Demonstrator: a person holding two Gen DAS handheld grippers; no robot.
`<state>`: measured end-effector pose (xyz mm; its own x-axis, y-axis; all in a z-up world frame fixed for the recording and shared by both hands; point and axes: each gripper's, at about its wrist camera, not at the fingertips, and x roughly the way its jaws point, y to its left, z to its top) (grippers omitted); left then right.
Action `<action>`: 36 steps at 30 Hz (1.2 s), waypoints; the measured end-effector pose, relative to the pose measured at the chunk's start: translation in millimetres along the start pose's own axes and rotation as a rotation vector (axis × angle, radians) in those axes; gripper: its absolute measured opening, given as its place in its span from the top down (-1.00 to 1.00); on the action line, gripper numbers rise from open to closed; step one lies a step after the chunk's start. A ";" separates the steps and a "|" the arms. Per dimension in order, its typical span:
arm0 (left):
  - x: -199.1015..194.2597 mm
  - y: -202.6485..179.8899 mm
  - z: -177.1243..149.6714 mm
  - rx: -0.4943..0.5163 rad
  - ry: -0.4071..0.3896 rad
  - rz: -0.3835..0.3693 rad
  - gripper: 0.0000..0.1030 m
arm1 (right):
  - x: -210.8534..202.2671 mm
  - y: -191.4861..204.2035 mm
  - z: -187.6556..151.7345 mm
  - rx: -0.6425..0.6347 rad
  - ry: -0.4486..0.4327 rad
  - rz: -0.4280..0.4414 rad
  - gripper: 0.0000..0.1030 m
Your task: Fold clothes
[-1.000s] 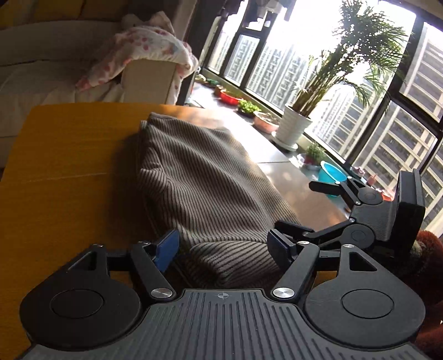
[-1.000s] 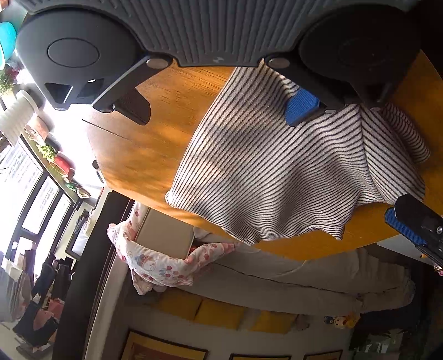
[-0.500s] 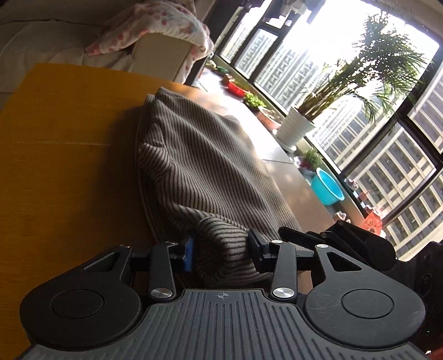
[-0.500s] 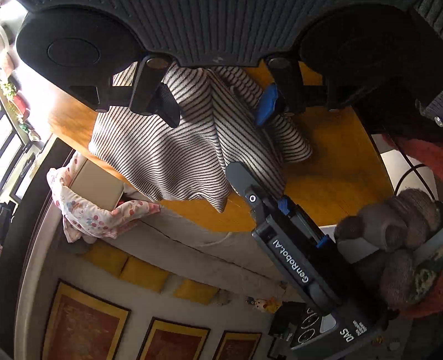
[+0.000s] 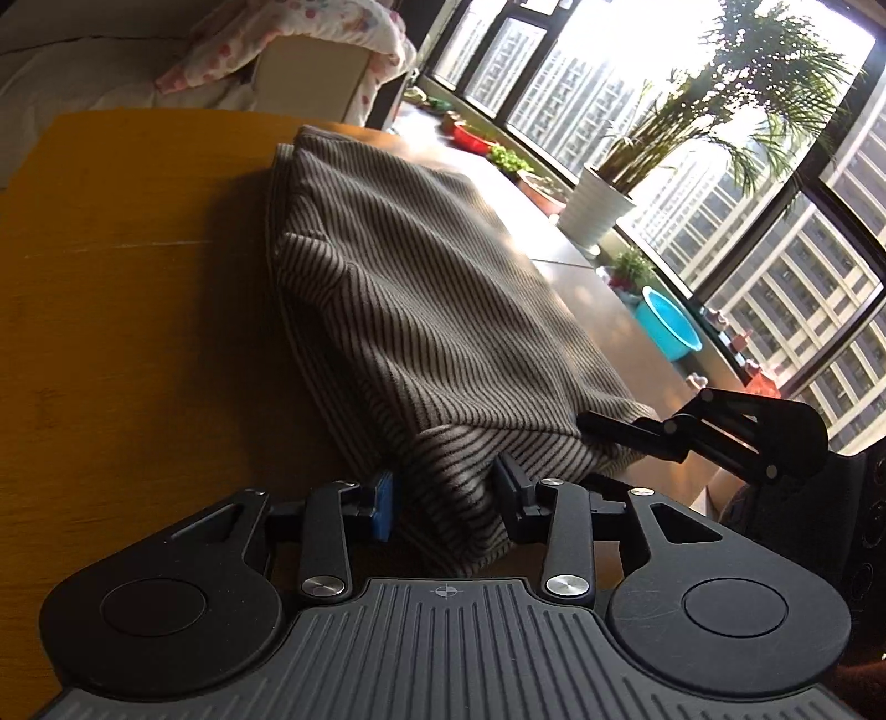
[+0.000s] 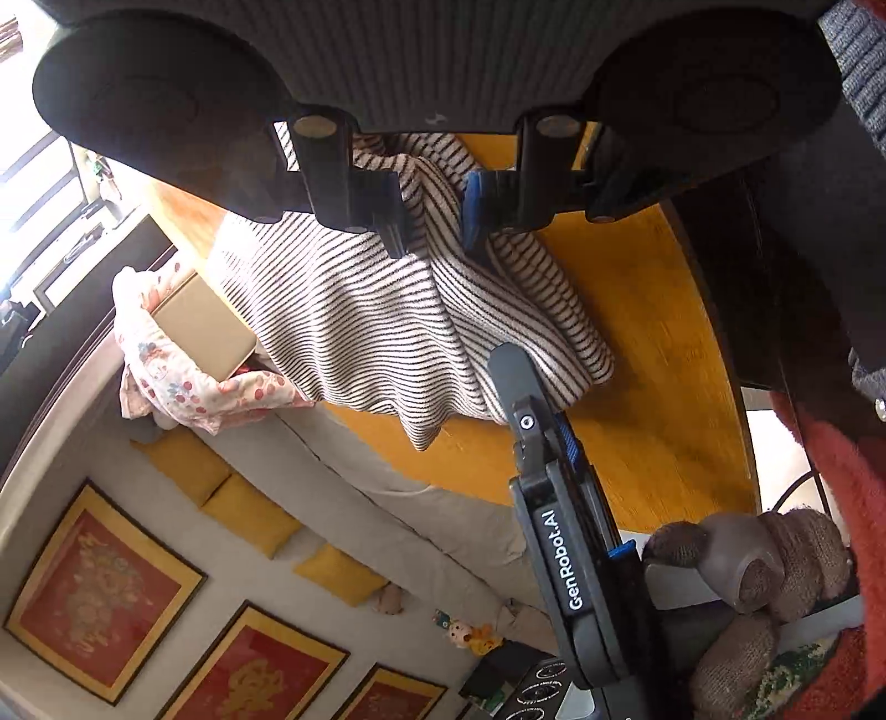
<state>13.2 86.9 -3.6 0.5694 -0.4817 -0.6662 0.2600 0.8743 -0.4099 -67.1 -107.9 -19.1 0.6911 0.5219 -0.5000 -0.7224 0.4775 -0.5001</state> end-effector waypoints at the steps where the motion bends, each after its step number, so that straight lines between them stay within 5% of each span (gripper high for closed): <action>1: -5.3 -1.6 2.4 0.013 -0.017 0.005 0.16 | -1.7 -4.9 1.8 0.030 0.002 0.015 0.56; 6: -45.3 -13.1 23.6 0.066 -0.172 -0.013 0.07 | -22.1 -57.5 8.5 0.318 -0.055 0.077 -0.58; 11: -36.0 -15.6 49.0 0.030 -0.238 -0.074 -0.16 | -10.5 -110.7 -5.0 0.719 -0.115 0.123 -0.84; 16: 23.7 0.0 43.2 -0.073 -0.045 -0.038 -0.21 | 34.4 -107.3 -26.5 0.842 0.009 0.091 -0.87; 18: 28.5 0.8 34.1 -0.040 -0.056 -0.038 -0.25 | 46.5 -102.1 -31.5 0.845 0.053 0.068 -0.91; 27: 27.3 -0.3 31.3 -0.039 -0.061 -0.055 -0.39 | 35.5 -112.1 -13.1 0.726 -0.003 -0.098 -1.00; 32: 23.3 -0.1 28.7 -0.050 -0.067 -0.062 -0.40 | 57.4 -106.4 -19.0 0.680 0.134 -0.137 -1.00; 36: 8.2 4.9 33.3 -0.071 -0.150 -0.080 -0.48 | 55.7 -102.4 -24.6 0.700 0.138 -0.142 -1.00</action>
<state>45.1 89.3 9.7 0.6602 -0.5308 -0.5314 0.2564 0.8243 -0.5048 46.0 -145.1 -13.2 0.7424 0.3490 -0.5719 -0.4380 0.8987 -0.0202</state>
